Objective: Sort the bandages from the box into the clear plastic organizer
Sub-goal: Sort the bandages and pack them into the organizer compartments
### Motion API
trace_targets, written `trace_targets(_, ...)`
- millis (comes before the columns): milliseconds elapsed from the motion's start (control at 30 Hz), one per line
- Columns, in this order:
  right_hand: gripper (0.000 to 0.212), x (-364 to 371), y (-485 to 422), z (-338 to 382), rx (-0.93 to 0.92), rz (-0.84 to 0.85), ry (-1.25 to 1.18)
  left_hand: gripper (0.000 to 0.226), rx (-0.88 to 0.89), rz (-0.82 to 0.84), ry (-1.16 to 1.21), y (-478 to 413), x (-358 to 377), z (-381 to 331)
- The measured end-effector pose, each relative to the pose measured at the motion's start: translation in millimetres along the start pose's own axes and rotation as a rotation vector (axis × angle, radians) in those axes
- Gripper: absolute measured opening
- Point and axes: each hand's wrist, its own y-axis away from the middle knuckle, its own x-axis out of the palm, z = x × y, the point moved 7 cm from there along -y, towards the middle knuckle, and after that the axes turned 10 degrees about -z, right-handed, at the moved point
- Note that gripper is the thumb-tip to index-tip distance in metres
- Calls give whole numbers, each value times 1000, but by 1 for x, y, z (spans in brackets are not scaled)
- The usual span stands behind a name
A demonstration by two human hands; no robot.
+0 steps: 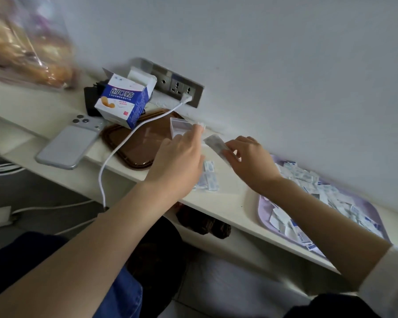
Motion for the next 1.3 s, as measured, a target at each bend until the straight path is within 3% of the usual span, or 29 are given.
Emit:
trace_targets(167,40,35,-11,-40,367,350,72,19,82,200,-175,10,20,-1)
trace_targets(300,32,61,-8,-56,440,562,205,20,87,171,-152,12,21,0)
trace_targets(767,37,88,-6,-64,503,716,366,34,61,183,-135,9,25,1)
trace_targets(1000,33,96,-1,-63,595,772,240,32,55,188,-118,8,23,0)
trace_targets(1300,26,96,-7,-65,593,695,219,31,48,196,-113,8,24,1)
